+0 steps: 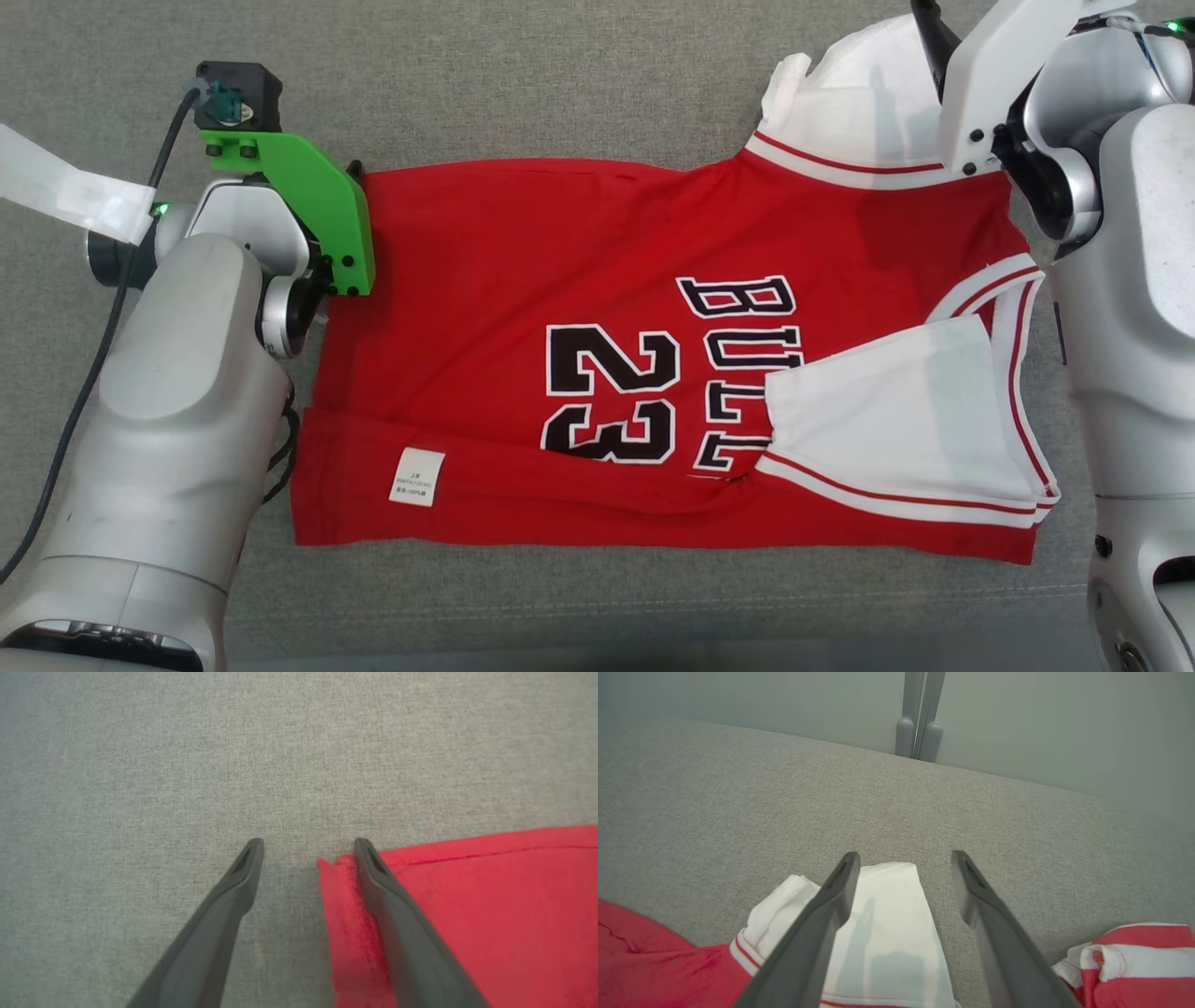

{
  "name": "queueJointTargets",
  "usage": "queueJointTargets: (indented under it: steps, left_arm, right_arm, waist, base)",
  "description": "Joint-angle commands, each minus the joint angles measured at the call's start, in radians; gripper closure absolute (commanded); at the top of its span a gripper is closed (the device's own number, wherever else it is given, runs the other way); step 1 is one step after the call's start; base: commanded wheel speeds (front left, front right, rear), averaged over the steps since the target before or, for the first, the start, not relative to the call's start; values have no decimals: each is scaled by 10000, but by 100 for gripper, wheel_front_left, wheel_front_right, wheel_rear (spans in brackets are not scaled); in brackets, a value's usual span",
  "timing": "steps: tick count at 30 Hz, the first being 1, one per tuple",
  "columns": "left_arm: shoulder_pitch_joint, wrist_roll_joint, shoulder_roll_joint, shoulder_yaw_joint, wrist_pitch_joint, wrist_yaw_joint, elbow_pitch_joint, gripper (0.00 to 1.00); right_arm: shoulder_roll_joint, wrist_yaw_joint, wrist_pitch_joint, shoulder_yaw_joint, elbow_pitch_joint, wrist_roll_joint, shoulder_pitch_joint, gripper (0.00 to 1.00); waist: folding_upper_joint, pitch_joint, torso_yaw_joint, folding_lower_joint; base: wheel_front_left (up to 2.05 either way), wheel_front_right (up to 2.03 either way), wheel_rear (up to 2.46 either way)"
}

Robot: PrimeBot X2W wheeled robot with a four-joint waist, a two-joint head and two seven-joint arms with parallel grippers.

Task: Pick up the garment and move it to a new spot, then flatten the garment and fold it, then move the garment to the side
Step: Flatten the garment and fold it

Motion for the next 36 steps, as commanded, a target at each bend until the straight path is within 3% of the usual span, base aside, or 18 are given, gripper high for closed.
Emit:
queueJointTargets:
  steps: [1, 6, 12, 15, 17, 18, 19, 21, 24, 26, 27, 28, 29, 36]
  left_arm:
    - [190, -109, -2, -42, 172, -96, -129, 0]
    - [293, -228, 49, -68, 361, -122, -437, 0]
    - [247, -90, 235, -93, 418, 150, -809, 3]
    - [406, -129, 307, -190, 855, 186, -849, 28]
    - [483, -211, 345, -218, 1076, 134, -885, 36]
    - [489, -216, 364, -247, 1174, 121, -886, 51]
    - [495, -220, 388, -271, 1260, 116, -890, 54]
    - [521, -232, 389, -351, 1409, 72, -859, 71]
    - [498, -288, 347, -396, 1469, 47, -878, 76]
    - [483, -300, 348, -419, 1475, 43, -861, 69]
    - [483, -291, 353, -423, 1459, 60, -846, 56]
    - [464, -275, 361, -424, 1405, 116, -834, 14]
    - [442, -222, 383, -435, 1384, 180, -807, 0]
    - [260, -168, 478, -509, 1292, 224, -648, 0]
  right_arm:
    - [-62, -5, -71, -22, 93, -34, -92, 0]
    - [-102, -5, -105, 3, 281, -49, -103, 0]
    - [-115, -5, -134, 31, 388, -121, -140, 0]
    - [-77, -5, -126, 98, 500, -91, -64, 0]
    - [-51, -5, -127, 142, 552, -74, -20, 0]
    - [-46, -5, -121, 161, 568, -65, -20, 0]
    - [-48, -5, -107, 177, 584, -72, -36, 0]
    - [-78, -5, -70, 208, 595, -104, -114, 0]
    - [-137, -5, -47, 241, 604, -106, -194, 0]
    - [-157, -5, -10, 258, 635, -130, -221, 0]
    - [-168, -5, -2, 269, 648, -141, -242, 0]
    - [-167, -5, -2, 280, 661, -143, -252, 0]
    - [-160, -5, 2, 295, 678, -137, -258, 0]
    - [-148, -5, -6, 411, 754, -62, -128, 0]
  waist:
    - [-1, -76, 36, -2]
    - [-1, -152, 14, -2]
    - [-1, -206, -4, -2]
    - [-1, -267, -15, -2]
    - [-1, -300, -35, -2]
    - [-1, -308, -50, -2]
    - [-1, -308, -69, -2]
    - [-1, -306, -102, -2]
    - [-1, -306, -134, -2]
    - [-1, -311, -159, -2]
    - [-1, -319, -170, -2]
    - [-1, -326, -178, -2]
    - [-1, -327, -183, -2]
    - [-1, -281, -229, -2]
  base:
    - [0, 0, 0]
    - [0, 0, 0]
    - [0, 0, 0]
    - [0, 0, 0]
    - [0, 0, 0]
    - [0, 0, 0]
    - [0, 0, 0]
    - [0, 0, 0]
    - [0, 0, 0]
    - [0, 0, 0]
    - [0, 0, 0]
    - [0, 0, 0]
    - [0, 0, 0]
    - [0, 0, 0]
